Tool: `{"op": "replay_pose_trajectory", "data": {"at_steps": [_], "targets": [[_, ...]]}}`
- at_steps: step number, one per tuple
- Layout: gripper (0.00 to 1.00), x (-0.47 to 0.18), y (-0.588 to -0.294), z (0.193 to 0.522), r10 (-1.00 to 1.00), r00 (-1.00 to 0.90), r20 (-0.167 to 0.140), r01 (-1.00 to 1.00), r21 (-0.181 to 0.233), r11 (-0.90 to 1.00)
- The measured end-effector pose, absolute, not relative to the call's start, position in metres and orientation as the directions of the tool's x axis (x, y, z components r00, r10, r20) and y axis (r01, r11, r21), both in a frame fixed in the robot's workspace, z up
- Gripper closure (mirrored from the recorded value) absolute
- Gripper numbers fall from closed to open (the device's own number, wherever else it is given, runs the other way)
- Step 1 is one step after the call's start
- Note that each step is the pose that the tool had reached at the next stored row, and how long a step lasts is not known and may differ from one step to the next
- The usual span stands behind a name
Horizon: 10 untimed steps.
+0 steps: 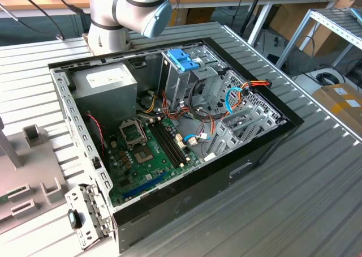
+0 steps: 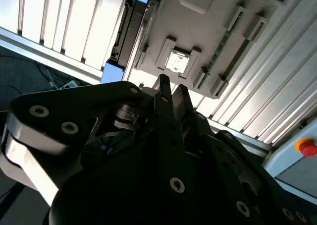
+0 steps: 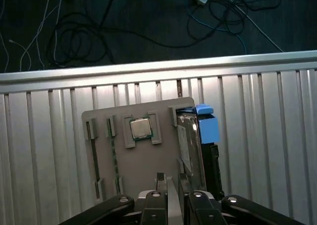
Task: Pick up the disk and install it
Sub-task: 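Pick up the disk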
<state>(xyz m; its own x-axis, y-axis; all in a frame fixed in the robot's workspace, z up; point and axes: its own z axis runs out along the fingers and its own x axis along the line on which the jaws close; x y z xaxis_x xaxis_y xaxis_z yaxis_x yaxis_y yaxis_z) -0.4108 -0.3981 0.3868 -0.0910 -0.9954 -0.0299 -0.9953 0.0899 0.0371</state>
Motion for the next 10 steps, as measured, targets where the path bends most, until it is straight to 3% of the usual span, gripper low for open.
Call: {"op": "replay_pose_trajectory", "data": {"at_steps": [6,9,10], "targets": [[0.75,-0.4108,-0.3976,0.3866,-0.995,-0.095,-0.03,-0.995,0.038,0.094],[0.57,-0.4108,-0.3976,0.3866,-0.995,-0.095,-0.03,-0.995,0.038,0.094],[0.57,-0.4108,-0.3976,0.3866,-0.995,-0.095,-0.03,-0.995,0.038,0.094]]}}
